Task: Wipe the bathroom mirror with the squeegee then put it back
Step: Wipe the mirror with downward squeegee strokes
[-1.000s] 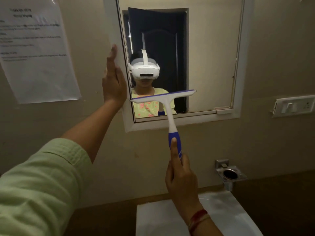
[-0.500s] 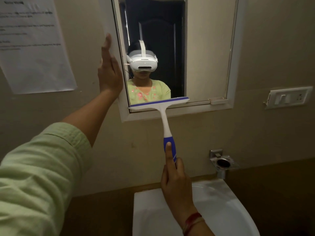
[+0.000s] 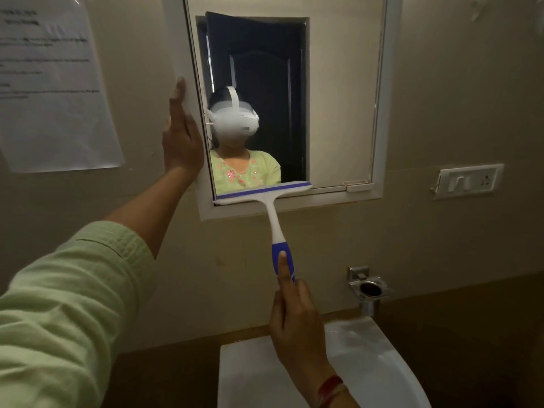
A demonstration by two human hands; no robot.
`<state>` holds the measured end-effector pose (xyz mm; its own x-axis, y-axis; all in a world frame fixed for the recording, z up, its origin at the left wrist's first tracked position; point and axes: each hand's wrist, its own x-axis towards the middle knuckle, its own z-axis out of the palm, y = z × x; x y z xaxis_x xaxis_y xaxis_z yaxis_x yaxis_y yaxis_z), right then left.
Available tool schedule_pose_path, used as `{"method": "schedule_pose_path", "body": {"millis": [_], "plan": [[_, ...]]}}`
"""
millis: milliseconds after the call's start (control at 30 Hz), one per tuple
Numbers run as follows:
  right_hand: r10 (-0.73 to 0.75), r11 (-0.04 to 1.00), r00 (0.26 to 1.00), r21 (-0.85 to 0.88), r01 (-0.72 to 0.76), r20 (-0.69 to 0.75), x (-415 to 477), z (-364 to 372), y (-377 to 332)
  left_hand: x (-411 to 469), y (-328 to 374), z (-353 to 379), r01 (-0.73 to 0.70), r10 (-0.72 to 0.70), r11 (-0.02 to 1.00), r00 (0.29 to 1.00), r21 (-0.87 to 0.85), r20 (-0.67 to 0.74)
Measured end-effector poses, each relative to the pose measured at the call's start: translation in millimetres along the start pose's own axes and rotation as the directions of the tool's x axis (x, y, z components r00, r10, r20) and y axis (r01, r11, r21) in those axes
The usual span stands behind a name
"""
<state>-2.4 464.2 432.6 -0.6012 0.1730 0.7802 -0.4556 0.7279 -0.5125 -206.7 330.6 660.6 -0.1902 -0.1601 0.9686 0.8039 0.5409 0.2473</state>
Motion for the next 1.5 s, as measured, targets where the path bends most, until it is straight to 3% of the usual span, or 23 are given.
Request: {"method": "schedule_pose_path", "body": {"millis": [367, 633, 867, 1133, 1500], "plan": [[-0.004, 0.966, 0.974, 0.252, 0.063, -0.225, 89, -46, -7, 2, 1, -7, 0.073, -0.08, 0.993, 0.994, 0.097, 0.07], [-0.195, 0.963, 0.892, 0.094, 0.253, -0.409, 189, -85, -17, 38, 22, -17, 0.034, -0.042, 0.983, 0.998, 0.182, 0.041], [-0.255, 0.96, 0.843, -0.02, 0.279, -0.473, 270, -103, -43, 69, 41, -5, 0.063, -0.071, 0.988, 0.996, 0.142, 0.056], [-0.365, 0.928, 0.777, -0.126, 0.352, -0.513, 326, -103, -50, 57, 24, 8, -0.041, 0.042, 0.995, 0.999, 0.087, -0.018], [-0.351, 0.928, 0.741, -0.108, 0.356, -0.572, 355, -99, -62, 54, 28, 5, -0.051, 0.056, 0.995, 0.997, 0.081, -0.061]]}}
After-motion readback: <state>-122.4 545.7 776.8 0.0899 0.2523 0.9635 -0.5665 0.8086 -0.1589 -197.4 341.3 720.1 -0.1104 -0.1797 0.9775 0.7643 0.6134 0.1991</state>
